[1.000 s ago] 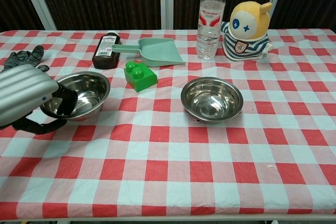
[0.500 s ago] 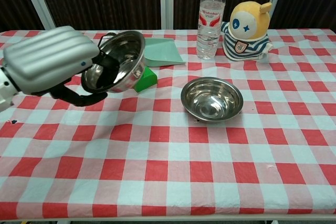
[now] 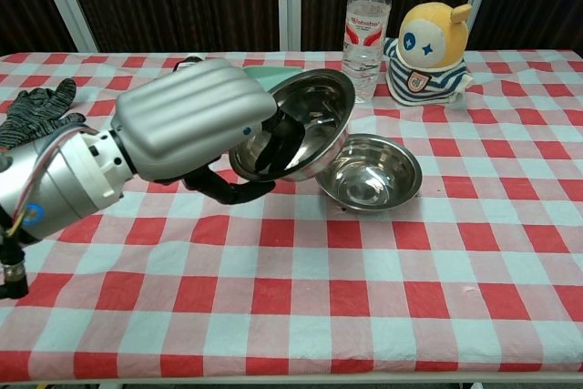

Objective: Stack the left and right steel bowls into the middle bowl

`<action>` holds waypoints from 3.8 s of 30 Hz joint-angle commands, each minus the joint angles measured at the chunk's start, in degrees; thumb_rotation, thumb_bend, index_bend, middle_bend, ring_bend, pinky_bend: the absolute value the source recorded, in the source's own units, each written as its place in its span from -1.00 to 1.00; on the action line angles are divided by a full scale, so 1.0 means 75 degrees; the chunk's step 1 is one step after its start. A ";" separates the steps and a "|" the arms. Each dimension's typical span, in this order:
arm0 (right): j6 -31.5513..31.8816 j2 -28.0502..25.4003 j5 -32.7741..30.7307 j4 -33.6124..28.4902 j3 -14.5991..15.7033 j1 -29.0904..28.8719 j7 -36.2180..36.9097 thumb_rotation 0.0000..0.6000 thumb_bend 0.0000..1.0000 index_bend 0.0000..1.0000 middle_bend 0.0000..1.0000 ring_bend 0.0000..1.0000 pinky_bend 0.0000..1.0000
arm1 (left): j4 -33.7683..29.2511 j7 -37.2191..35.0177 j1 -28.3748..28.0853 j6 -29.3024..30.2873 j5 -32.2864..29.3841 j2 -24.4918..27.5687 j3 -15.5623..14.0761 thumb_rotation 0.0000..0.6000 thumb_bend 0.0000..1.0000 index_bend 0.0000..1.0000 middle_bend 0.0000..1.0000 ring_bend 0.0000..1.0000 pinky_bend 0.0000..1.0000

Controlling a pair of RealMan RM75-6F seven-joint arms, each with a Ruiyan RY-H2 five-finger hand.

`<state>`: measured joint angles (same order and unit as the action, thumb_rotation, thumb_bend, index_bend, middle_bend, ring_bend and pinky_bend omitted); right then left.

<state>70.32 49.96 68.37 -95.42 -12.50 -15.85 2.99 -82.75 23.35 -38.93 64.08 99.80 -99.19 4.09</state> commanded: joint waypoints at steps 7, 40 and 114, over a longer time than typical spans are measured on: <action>0.0288 -0.0258 0.0062 0.0045 -0.0231 0.0132 0.0580 1.00 -0.83 -0.70 -0.67 -1.00 -1.00 | 0.0880 -0.0189 -0.0263 -0.0223 -0.0220 -0.0241 0.0082 1.00 -0.23 0.32 0.39 1.00 0.99; 0.0696 -0.0936 0.0214 -0.0874 -0.0519 0.0195 0.0718 1.00 -0.84 -0.70 -0.66 -1.00 -1.00 | 0.2701 0.0136 -0.1541 -0.0711 -0.0039 -0.1116 0.0086 1.00 -0.23 0.32 0.39 1.00 0.99; 0.0563 -0.0195 0.1094 -0.0880 -0.0058 0.0009 0.0531 1.00 -0.83 -0.69 -0.65 -1.00 -1.00 | 0.0364 0.0101 0.0905 0.1571 -0.2945 0.2781 0.0316 1.00 -0.79 -0.20 -0.15 0.29 0.52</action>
<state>74.80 47.65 75.82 -102.74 -13.60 -15.54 7.63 -78.16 27.20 -36.74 71.39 81.10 -81.35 5.54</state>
